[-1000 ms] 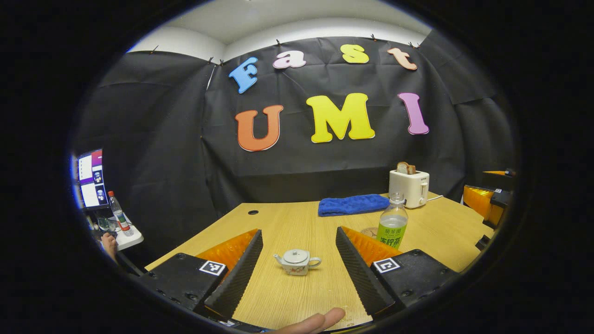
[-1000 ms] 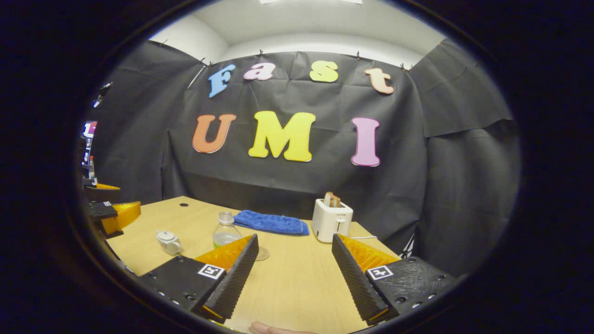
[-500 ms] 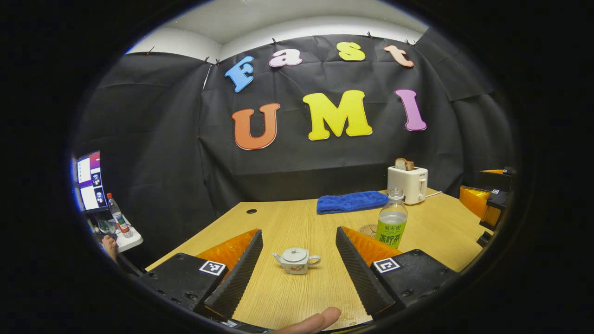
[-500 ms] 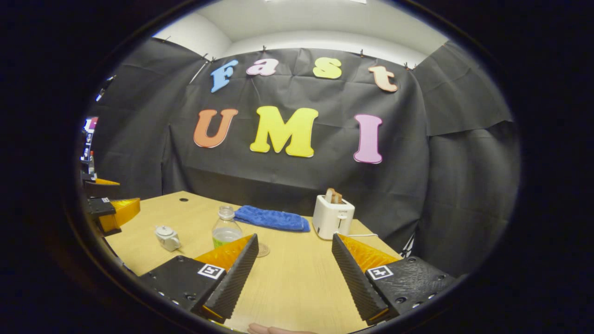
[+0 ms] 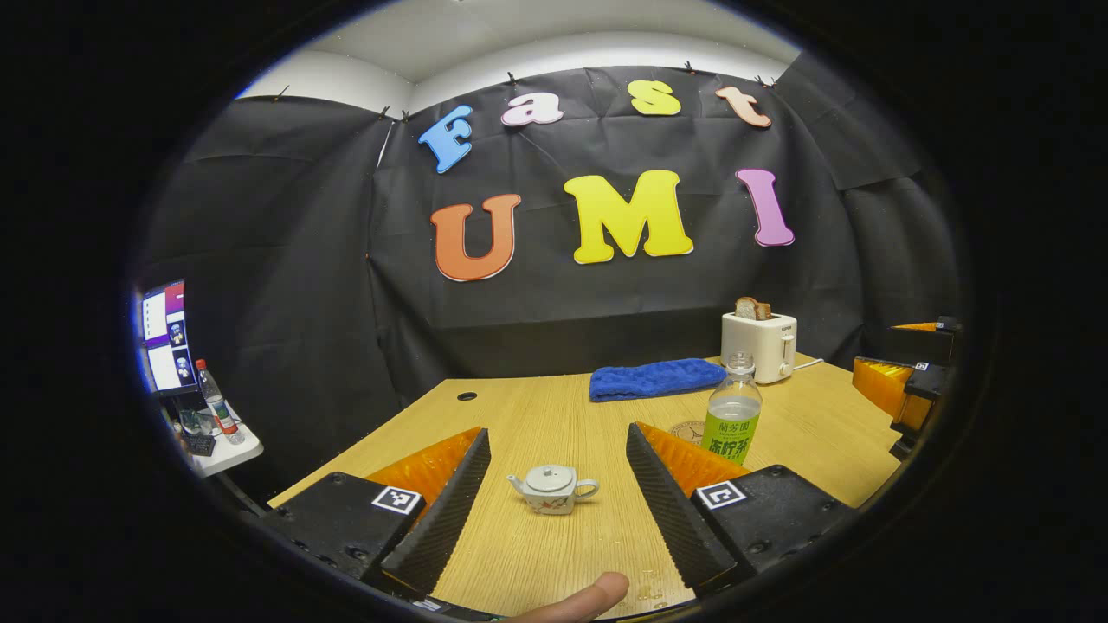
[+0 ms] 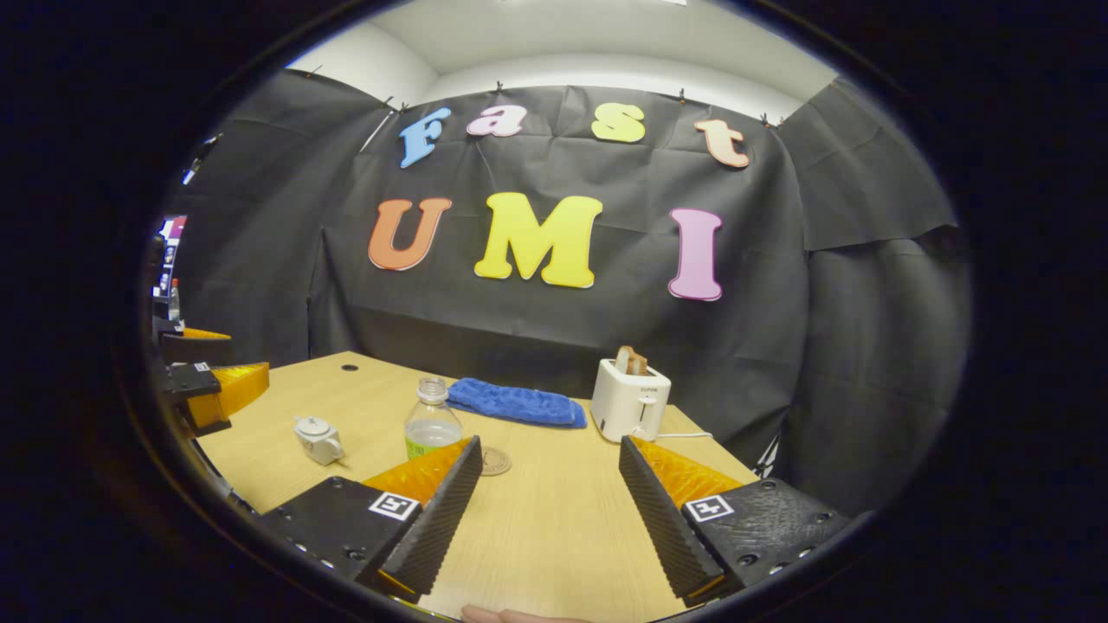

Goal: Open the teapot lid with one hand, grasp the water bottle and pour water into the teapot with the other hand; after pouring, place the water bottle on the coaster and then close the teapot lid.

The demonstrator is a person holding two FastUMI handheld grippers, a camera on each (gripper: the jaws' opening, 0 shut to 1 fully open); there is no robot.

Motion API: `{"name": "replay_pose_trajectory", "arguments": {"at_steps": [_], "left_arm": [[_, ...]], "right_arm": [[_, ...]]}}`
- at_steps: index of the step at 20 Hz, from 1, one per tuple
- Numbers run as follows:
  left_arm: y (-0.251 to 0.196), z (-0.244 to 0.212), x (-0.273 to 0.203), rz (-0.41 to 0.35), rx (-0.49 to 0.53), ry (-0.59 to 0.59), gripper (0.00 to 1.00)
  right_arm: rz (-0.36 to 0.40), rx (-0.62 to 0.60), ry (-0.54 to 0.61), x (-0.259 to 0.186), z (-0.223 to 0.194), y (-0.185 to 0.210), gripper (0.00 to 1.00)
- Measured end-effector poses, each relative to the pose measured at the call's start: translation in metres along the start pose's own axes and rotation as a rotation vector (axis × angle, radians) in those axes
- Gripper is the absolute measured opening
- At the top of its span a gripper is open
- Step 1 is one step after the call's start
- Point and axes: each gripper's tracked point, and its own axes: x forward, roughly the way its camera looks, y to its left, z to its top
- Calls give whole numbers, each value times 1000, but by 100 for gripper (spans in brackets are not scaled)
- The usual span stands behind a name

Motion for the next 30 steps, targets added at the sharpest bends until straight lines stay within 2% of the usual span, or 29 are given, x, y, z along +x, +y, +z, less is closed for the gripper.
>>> {"name": "replay_pose_trajectory", "arguments": {"at_steps": [1,7,12,15,17,19,21,23,24,25,28,29,30], "left_arm": [[2,-2,2,1,-5,6,99],[18,-8,14,15,-56,20,99],[25,-25,40,-12,-84,47,98],[9,-39,63,-81,-94,45,98],[7,-55,81,-80,-83,37,97],[11,-76,96,-58,-62,69,96],[9,-83,101,-68,-73,72,96],[2,-83,106,-96,-96,57,92],[1,-89,108,-102,-100,67,88],[0,-92,110,-102,-98,70,84],[-1,-92,115,-93,-89,62,61],[-2,-93,117,-97,-84,61,57],[-5,-95,119,-102,-82,67,47]], "right_arm": [[-3,0,1,0,0,-1,98],[4,8,-4,5,0,0,95],[4,15,13,10,-7,0,95],[0,11,23,14,-11,0,95],[-5,4,18,15,-11,1,98],[-1,-3,18,17,-14,5,95],[6,-10,27,19,-17,11,95],[10,-13,37,22,-22,14,98],[13,-14,39,22,-24,17,93],[13,-18,43,23,-25,19,95],[12,-30,43,24,-28,21,98],[11,-31,41,24,-27,22,95],[11,-29,41,25,-28,21,95]]}}
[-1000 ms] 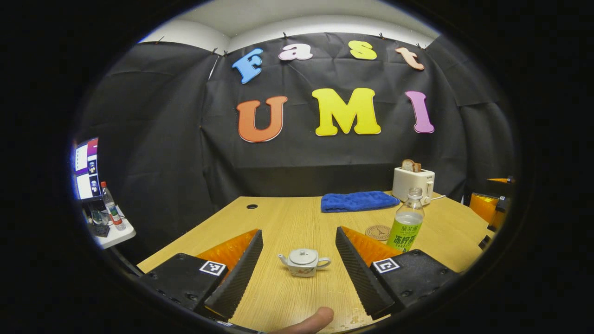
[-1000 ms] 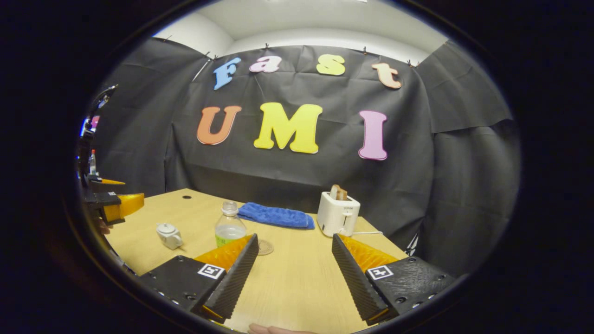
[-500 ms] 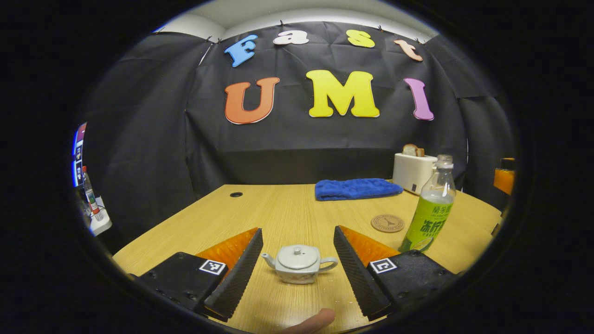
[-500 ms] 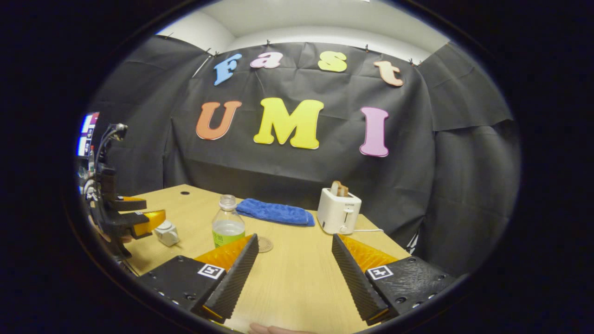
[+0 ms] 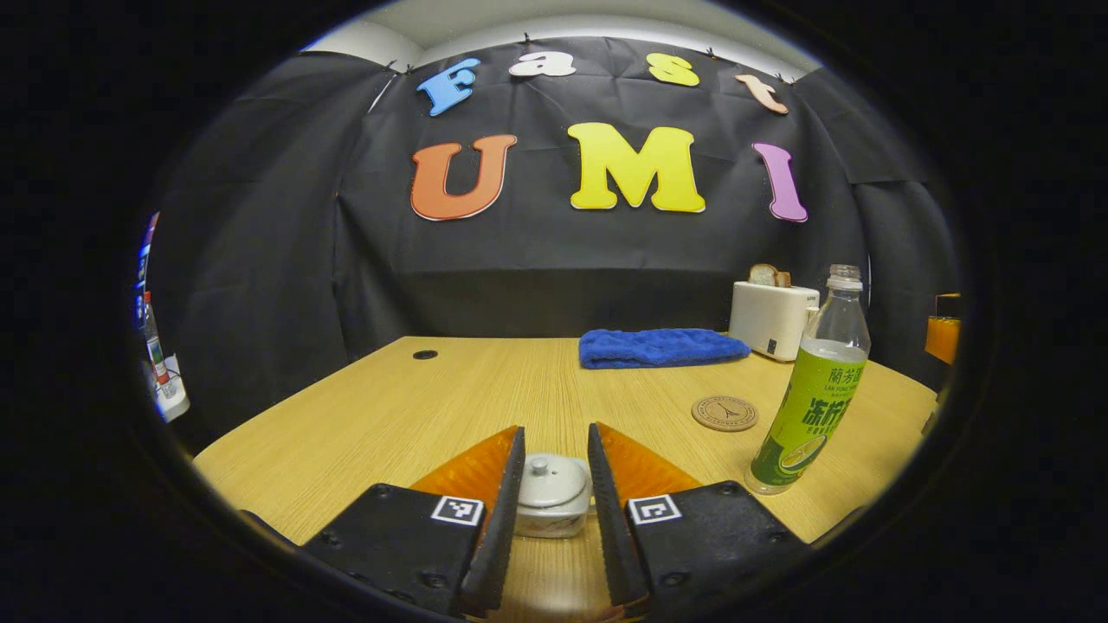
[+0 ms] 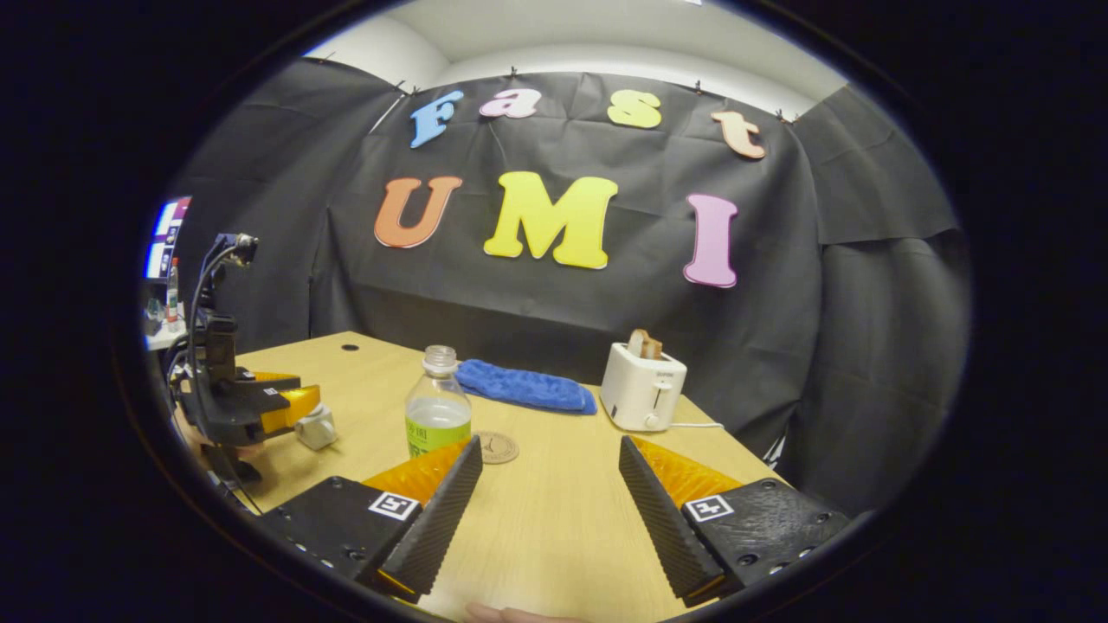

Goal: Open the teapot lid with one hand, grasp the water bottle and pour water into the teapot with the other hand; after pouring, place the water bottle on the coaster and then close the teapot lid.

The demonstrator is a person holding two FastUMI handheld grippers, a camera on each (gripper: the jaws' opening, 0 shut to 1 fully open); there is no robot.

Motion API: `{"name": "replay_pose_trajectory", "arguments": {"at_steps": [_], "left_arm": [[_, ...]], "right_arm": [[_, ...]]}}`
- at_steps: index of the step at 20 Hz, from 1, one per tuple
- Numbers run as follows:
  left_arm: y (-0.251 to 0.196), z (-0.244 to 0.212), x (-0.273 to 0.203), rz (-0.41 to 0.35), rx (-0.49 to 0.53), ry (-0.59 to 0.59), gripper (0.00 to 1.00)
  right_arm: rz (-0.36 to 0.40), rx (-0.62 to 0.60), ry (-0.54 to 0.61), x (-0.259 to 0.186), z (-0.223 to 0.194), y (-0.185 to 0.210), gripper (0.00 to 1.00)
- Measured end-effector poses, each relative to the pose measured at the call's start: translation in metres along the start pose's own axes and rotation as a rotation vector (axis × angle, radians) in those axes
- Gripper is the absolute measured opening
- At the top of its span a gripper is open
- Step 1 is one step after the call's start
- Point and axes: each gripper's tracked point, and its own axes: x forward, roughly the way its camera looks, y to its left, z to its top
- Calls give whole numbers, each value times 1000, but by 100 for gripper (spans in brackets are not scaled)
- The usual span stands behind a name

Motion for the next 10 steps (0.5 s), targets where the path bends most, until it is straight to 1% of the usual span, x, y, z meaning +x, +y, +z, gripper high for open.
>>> {"name": "replay_pose_trajectory", "arguments": {"at_steps": [1,2,3,4,5,6,7,8,9,10], "left_arm": [[3,-2,2,5,4,7,42],[4,-5,3,11,8,18,39],[5,-9,6,18,8,36,36],[8,-7,3,29,3,27,31],[9,-7,5,38,-6,19,28],[11,-7,5,43,-16,18,20],[12,-5,5,51,-20,13,18],[11,-5,7,49,-20,14,12],[11,-6,5,45,-24,22,9],[10,-7,3,39,-33,32,6]], "right_arm": [[1,1,1,0,0,0,98],[1,3,2,0,-1,0,95],[0,4,3,1,-1,0,95],[0,6,3,1,-1,1,95],[0,7,3,1,-1,1,98],[0,6,5,2,-2,2,95],[-1,3,7,3,-3,2,95],[-2,1,10,3,-5,3,95],[-3,-1,12,4,-5,5,95],[-4,-3,14,4,-6,6,98]]}}
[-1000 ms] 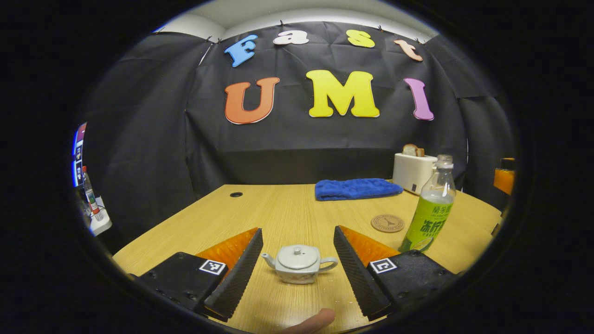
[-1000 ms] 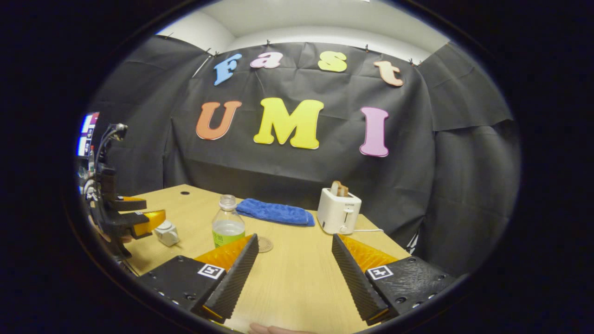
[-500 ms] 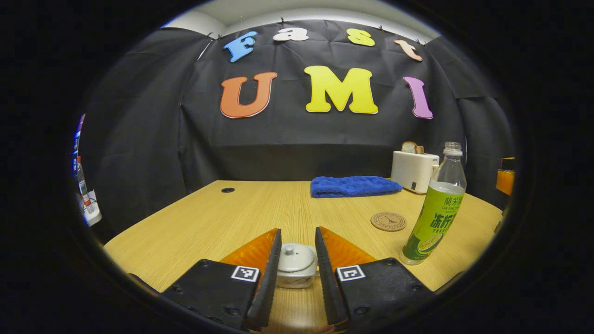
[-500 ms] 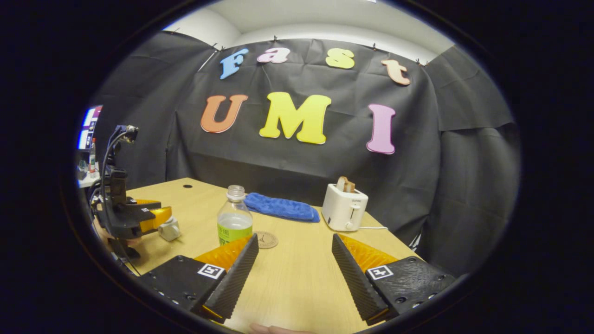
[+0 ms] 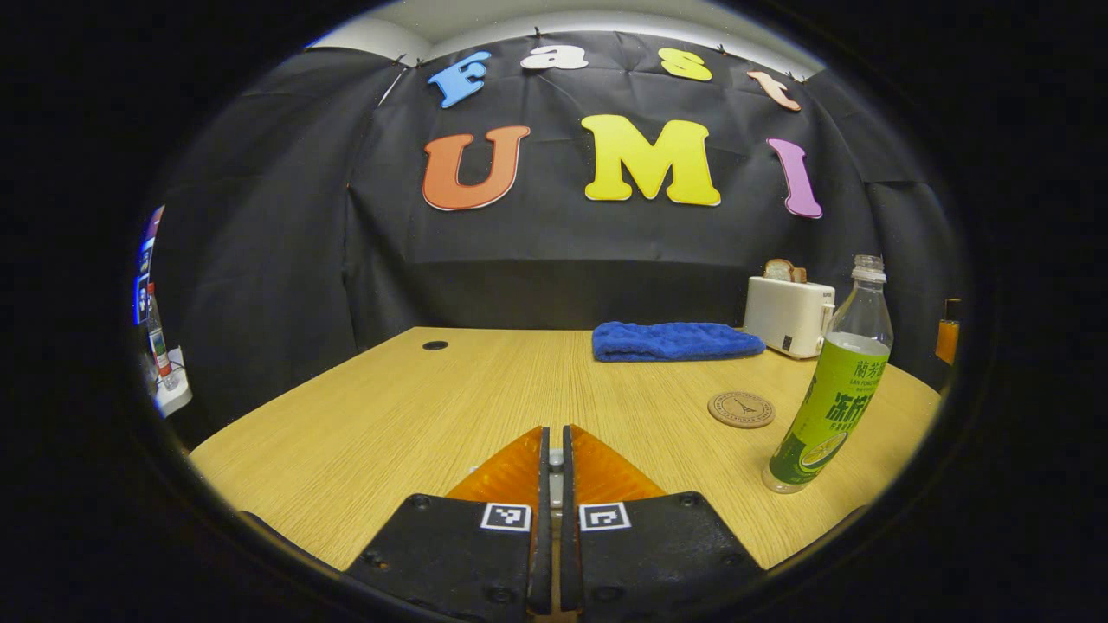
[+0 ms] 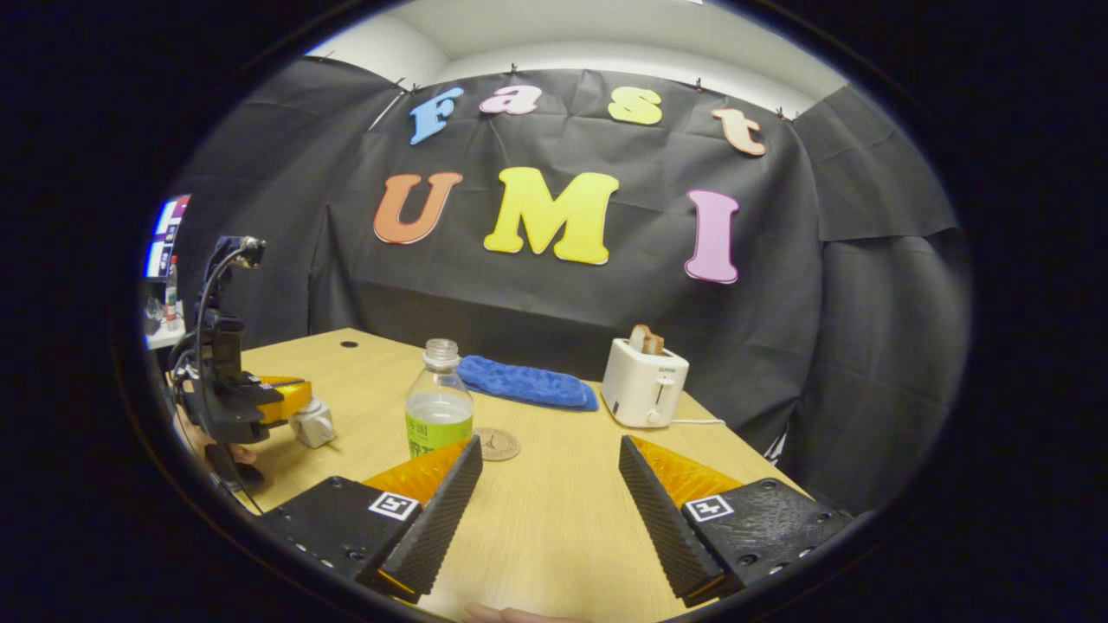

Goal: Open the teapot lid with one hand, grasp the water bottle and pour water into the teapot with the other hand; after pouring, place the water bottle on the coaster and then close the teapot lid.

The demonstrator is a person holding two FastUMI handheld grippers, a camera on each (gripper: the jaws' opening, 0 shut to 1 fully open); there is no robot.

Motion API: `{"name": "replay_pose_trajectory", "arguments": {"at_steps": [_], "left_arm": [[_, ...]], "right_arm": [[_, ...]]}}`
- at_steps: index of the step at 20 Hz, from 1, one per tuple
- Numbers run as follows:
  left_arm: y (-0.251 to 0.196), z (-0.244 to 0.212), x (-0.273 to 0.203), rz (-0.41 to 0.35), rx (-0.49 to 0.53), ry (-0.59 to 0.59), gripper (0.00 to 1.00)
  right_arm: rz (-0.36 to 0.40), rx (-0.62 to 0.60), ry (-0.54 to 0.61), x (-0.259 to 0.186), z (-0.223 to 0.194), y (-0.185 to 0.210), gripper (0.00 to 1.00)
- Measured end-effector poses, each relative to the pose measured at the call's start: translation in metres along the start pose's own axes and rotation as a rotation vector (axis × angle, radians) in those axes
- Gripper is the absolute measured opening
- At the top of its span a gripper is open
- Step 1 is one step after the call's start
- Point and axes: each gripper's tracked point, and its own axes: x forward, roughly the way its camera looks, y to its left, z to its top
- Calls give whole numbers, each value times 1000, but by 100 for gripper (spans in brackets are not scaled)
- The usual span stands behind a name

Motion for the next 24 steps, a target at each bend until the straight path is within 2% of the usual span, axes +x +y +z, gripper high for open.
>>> {"name": "replay_pose_trajectory", "arguments": {"at_steps": [1,3,7,8,9,11,12,13,15,19,22,24], "left_arm": [[1,1,-3,-4,-8,7,6],[1,7,-7,-12,-32,1,4],[-2,26,-17,-33,-55,-46,4],[-2,29,-20,-33,-51,-50,4],[-5,33,-24,-49,-47,-57,4],[-18,43,-36,-92,-38,-70,3],[-18,47,-41,-97,-24,-75,3],[-19,53,-47,-94,-10,-78,4],[-21,60,-59,-93,9,-63,3],[-28,72,-85,-112,-45,-22,3],[-18,83,-97,-86,-16,-44,4],[-15,87,-104,-90,-4,-50,3]], "right_arm": [[-2,-3,1,1,-1,1,95],[-6,-12,5,3,-4,3,98],[13,-22,2,3,-7,15,95],[31,-12,-3,4,-8,21,99],[72,17,-3,3,-9,31,95],[188,97,8,1,-12,61,99],[227,133,9,1,-13,70,96],[247,161,8,2,-13,75,99],[246,197,7,10,-18,79,93],[231,224,17,31,-33,86,97],[267,200,52,47,-45,98,92],[265,168,56,57,-46,99,96]]}}
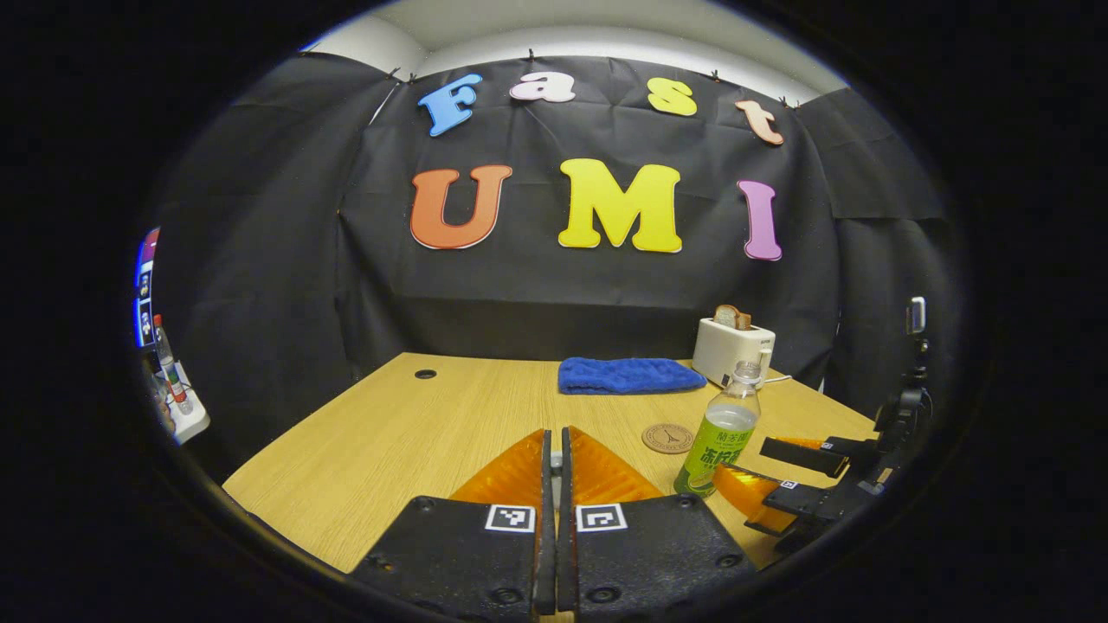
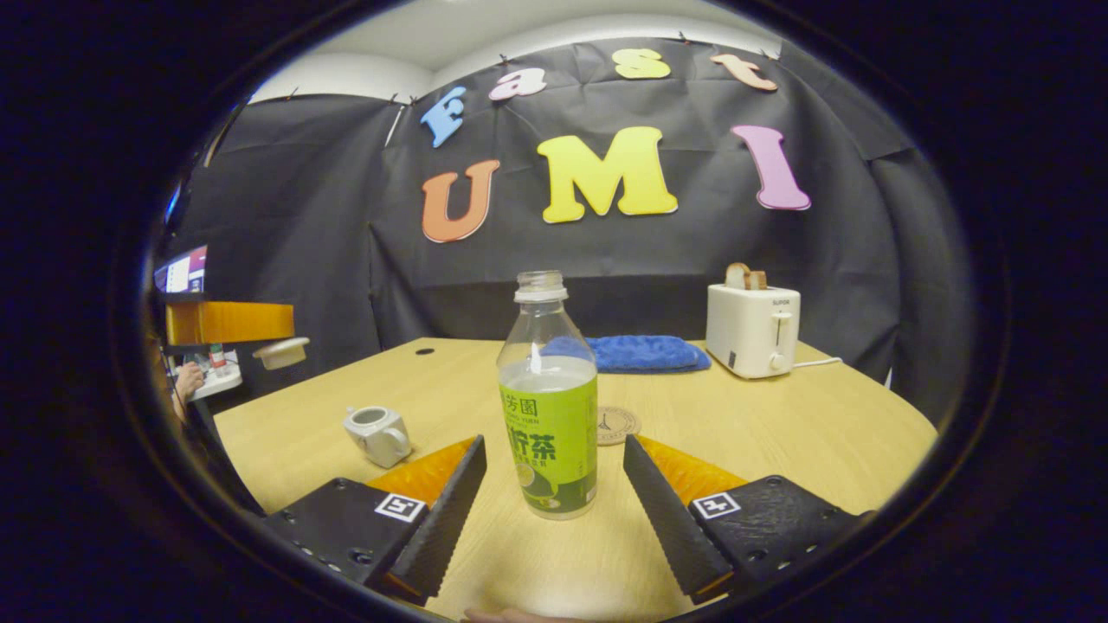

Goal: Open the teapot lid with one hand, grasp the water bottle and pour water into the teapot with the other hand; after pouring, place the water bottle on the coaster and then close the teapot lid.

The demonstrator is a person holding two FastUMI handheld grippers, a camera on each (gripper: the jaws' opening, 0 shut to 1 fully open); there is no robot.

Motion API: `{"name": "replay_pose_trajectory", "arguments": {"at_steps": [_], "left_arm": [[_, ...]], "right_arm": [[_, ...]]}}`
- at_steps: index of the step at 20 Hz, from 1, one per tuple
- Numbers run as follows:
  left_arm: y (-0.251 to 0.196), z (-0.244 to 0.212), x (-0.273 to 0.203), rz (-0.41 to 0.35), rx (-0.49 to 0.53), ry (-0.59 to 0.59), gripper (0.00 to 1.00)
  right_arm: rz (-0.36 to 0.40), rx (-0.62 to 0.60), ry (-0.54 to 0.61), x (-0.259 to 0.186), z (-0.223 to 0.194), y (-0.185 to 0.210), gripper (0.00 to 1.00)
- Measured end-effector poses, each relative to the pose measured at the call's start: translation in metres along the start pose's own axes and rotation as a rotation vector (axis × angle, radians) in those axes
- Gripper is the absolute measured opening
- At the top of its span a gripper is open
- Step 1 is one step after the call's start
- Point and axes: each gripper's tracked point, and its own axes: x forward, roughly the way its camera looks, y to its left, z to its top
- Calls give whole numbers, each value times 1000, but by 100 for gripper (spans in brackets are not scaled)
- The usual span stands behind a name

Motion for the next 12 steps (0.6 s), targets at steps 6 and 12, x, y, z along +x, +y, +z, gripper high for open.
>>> {"name": "replay_pose_trajectory", "arguments": {"at_steps": [6,12], "left_arm": [[4,6,-12,-26,-3,-8,3],[4,16,-25,-57,45,-44,3]], "right_arm": [[3,-98,-34,25,8,10,94],[-40,-95,-13,36,7,12,75]]}}
